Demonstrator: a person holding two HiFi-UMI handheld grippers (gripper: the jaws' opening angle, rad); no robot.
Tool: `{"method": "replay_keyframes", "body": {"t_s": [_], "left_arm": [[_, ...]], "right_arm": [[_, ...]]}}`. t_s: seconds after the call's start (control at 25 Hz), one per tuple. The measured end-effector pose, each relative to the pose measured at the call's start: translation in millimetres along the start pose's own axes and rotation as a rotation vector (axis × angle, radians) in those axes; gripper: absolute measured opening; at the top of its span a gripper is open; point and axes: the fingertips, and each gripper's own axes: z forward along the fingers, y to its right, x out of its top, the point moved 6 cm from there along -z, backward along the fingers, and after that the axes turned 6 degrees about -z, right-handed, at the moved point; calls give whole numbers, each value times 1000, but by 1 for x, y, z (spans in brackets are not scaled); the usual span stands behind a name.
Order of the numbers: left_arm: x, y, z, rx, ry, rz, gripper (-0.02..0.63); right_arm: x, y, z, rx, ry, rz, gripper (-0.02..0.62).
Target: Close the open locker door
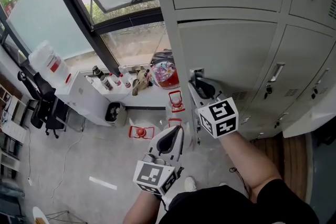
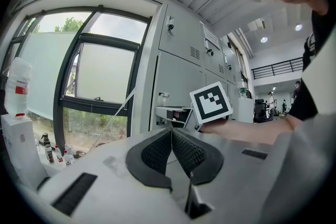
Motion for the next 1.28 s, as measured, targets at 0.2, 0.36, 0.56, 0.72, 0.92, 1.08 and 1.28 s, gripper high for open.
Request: {"method": "replay_keyframes", "body": {"t_s": [0.2,0.36,0.56,0.72,0.92,1.08,1.28], "left_arm": [[2,-7,16,-34,-5,6,18],[3,-12,23,-57,-6,5,18],[3,-21,28,-72,-7,-2,18],[3,-27,30,-85,-9,-17,18],[1,-29,33,-103,-12,-16,18],[2,-28,35,-112,-17,-19,18],[3,-24,36,-117,-20,-20,18]], "right_arm": [[-1,5,8,-23,-2,-6,101],[-1,8,13,-42,-4,-6,98],[-2,12,18,-66,-9,-3,97],[-2,11,19,-79,-9,-2,97],[-2,11,19,-79,-7,-1,98],[-2,11,20,-72,-10,0,98],[-3,13,17,-59,-11,-5,91]]}}
